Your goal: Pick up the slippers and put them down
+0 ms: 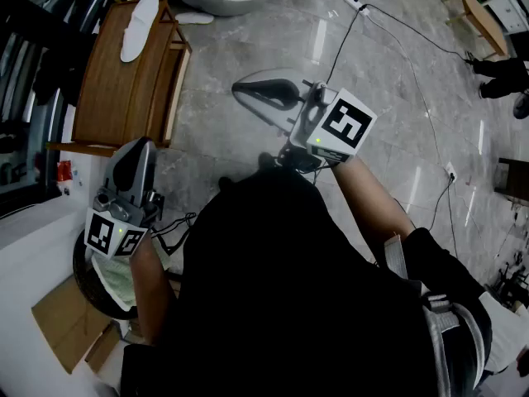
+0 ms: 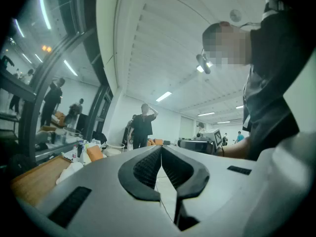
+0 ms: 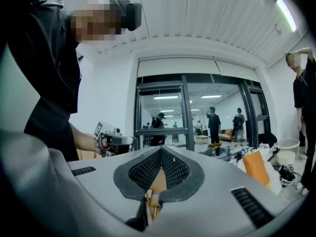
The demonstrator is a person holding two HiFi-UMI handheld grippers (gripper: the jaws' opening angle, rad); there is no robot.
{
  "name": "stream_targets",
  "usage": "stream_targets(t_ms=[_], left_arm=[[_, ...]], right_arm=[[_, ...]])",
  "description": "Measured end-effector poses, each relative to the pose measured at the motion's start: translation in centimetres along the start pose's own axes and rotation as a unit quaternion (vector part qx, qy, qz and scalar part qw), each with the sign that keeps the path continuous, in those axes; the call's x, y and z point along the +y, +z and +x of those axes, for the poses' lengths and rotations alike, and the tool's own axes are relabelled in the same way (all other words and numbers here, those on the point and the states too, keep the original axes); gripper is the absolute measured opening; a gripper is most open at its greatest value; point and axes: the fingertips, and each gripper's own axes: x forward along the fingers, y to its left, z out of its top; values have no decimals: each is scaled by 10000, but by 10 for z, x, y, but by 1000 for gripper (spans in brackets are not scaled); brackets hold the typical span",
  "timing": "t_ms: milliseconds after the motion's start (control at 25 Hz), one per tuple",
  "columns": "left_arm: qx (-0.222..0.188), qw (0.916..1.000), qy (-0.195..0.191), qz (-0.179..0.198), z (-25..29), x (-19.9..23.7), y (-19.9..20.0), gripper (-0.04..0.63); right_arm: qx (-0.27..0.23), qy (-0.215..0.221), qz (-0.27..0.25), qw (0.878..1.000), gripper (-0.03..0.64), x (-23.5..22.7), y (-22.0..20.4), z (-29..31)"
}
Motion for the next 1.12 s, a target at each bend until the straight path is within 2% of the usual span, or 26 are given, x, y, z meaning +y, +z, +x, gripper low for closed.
stream_targets(t_ms=[360,440,600,760,1120], left_arm=[[133,9997,202,-29,-3,20,-12,12],[245,9994,237,-102,1,21,-24,12],[252,9989,251,-316,5,25,-36,12],[126,9990,343,-256,1,34,-29,12],[164,9988,405,-202,1,29,-29,12]], right_arm=[[-64,133,103,9998,23,2,-2,27],[-131,106,193,9997,25,-3,-4,25],[87,33,310,9995,25,-6,-18,32],[191,166,228,9994,25,-3,-21,47],[182,234,282,9992,26,-4,-22,43]])
